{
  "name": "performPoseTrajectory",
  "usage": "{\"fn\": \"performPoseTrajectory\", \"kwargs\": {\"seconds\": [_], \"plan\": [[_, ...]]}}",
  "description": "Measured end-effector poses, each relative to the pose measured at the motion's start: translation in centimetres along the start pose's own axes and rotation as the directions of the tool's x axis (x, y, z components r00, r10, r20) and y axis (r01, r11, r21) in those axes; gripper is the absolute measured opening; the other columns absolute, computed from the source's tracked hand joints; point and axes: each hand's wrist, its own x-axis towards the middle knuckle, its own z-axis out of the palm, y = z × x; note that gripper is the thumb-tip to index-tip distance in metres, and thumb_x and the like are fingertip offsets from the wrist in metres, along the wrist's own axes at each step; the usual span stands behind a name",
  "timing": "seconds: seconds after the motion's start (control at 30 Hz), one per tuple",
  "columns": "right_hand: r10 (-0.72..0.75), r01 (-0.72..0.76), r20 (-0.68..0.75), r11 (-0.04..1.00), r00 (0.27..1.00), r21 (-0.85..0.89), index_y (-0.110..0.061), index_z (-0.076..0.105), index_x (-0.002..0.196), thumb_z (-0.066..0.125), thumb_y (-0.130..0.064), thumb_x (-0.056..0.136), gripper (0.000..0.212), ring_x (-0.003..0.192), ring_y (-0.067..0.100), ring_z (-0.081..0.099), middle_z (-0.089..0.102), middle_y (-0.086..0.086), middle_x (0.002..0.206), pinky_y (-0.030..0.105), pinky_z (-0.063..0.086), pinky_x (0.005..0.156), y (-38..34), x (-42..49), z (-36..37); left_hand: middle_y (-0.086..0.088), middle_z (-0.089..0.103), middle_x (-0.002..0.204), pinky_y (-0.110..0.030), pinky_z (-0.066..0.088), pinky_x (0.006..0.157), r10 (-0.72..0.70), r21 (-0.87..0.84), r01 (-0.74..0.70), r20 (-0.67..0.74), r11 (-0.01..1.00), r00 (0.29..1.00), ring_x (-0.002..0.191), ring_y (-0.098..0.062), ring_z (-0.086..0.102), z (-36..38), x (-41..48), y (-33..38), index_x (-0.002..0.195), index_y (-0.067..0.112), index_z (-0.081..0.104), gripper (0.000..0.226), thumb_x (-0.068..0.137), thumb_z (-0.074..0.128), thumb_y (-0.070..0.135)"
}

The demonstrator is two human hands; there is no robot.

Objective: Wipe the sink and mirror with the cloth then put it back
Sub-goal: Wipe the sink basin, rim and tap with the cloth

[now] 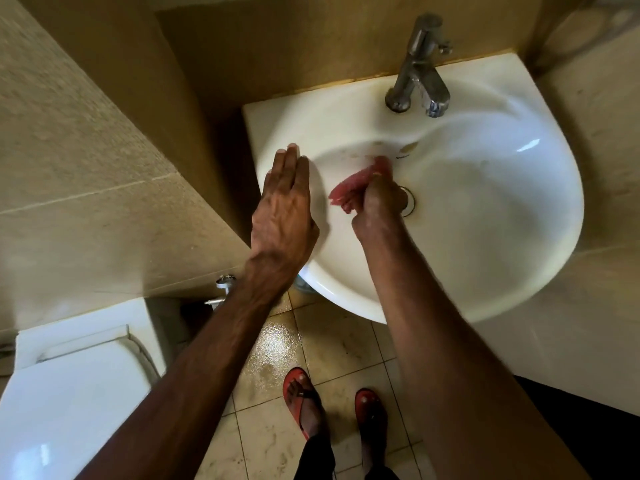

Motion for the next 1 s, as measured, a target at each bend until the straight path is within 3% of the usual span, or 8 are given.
{"fn": "performPoseTrajectory", "kwargs": {"seconds": [0.13, 0.23, 0.33, 0.4, 0.5, 0.7, 0.83, 1.0], "plan": [[0.168, -0.151, -0.064, 0.966, 0.984, 0.21, 0.011, 0.061, 0.087, 0.022, -0.041, 0.109, 0.068, 0.039, 0.031, 0.051, 0.064, 0.032, 0.067, 0.028, 0.035, 0.046, -1.5, 1.1, -0.8, -0.001, 0.018, 0.165, -0.023, 0.014, 0.122, 0.027, 0.037, -0.025, -0.051, 0.999, 0.998, 0.154, -0.016, 0.01, 0.9, -0.2, -1.1, 0.156, 0.012, 0.027, 0.07, 0.09, 0.046, -0.006], [0.135, -0.12, -0.119, 0.985, 0.984, 0.128, 0.013, 0.061, 0.091, 0.023, -0.016, 0.101, 0.05, 0.045, 0.033, 0.062, 0.07, 0.037, 0.088, 0.028, 0.048, 0.044, -3.1, 2.8, 0.3, -0.003, 0.026, 0.163, -0.027, 0.02, 0.124, 0.029, 0.001, -0.029, -0.085, 1.0, 0.996, 0.153, -0.016, 0.015, 1.4, -0.3, -1.3, 0.153, 0.009, 0.033, 0.058, 0.097, 0.042, 0.0], [0.125, -0.124, -0.056, 0.992, 0.991, 0.028, 0.013, 0.066, 0.113, 0.017, -0.023, 0.104, 0.061, 0.069, 0.039, 0.075, 0.074, 0.032, 0.101, 0.055, 0.063, 0.06, -4.1, 3.4, -0.4, -0.007, 0.028, 0.162, -0.032, 0.022, 0.124, 0.056, 0.006, -0.056, -0.098, 0.998, 0.994, 0.153, -0.02, 0.018, 1.5, -0.4, -1.2, 0.152, 0.005, 0.035, 0.056, 0.097, 0.041, 0.0], [0.148, -0.149, -0.019, 0.989, 0.989, -0.015, 0.017, 0.074, 0.091, 0.013, -0.024, 0.111, 0.076, 0.07, 0.036, 0.076, 0.077, 0.027, 0.088, 0.054, 0.064, 0.072, -5.6, 1.1, -1.1, -0.009, 0.029, 0.161, -0.035, 0.023, 0.123, 0.065, 0.002, -0.066, -0.097, 0.998, 0.993, 0.153, -0.022, 0.019, 1.5, -0.3, -1.3, 0.152, 0.003, 0.035, 0.055, 0.097, 0.041, 0.0], [0.162, -0.167, 0.05, 0.981, 0.985, 0.097, 0.005, 0.064, 0.04, 0.019, -0.02, 0.115, 0.091, 0.04, 0.023, 0.063, 0.068, 0.012, 0.049, 0.039, 0.06, 0.059, -6.4, -0.8, -1.1, -0.011, 0.029, 0.161, -0.038, 0.025, 0.122, 0.074, 0.011, -0.073, -0.097, 0.997, 0.992, 0.152, -0.023, 0.02, 1.5, -0.4, -1.3, 0.152, 0.002, 0.035, 0.054, 0.098, 0.039, 0.001], [0.179, -0.179, -0.009, 0.984, 0.984, -0.009, 0.023, 0.056, 0.12, 0.025, -0.015, 0.104, 0.052, 0.061, 0.037, 0.07, 0.071, 0.032, 0.082, 0.079, 0.05, 0.064, -4.5, 3.3, 1.4, -0.011, 0.031, 0.161, -0.039, 0.026, 0.122, 0.066, 0.018, -0.065, -0.115, 0.998, 0.991, 0.152, -0.023, 0.021, 1.5, -0.1, -1.1, 0.151, 0.002, 0.036, 0.056, 0.096, 0.04, -0.001], [0.149, -0.148, -0.114, 0.989, 0.982, 0.012, 0.006, 0.06, 0.123, 0.042, -0.012, 0.103, 0.032, 0.091, 0.038, 0.077, 0.074, 0.025, 0.105, 0.058, 0.063, 0.078, -5.2, 2.9, 0.6, -0.01, 0.03, 0.161, -0.037, 0.024, 0.123, 0.066, 0.026, -0.063, -0.131, 0.998, 0.989, 0.152, -0.022, 0.02, 1.7, 0.0, -1.1, 0.151, 0.003, 0.036, 0.055, 0.097, 0.04, 0.0], [0.073, -0.071, 0.051, 0.997, 0.996, -0.035, -0.005, 0.058, 0.074, 0.028, 0.0, 0.107, 0.045, 0.027, 0.003, 0.051, 0.052, -0.008, 0.03, 0.02, 0.046, 0.042, -6.7, -2.4, 1.6, -0.01, 0.032, 0.16, -0.036, 0.022, 0.123, 0.075, 0.029, -0.071, -0.137, 0.997, 0.988, 0.152, -0.021, 0.021, 1.8, 0.0, -1.3, 0.152, 0.003, 0.036, 0.054, 0.098, 0.037, 0.002]]}}
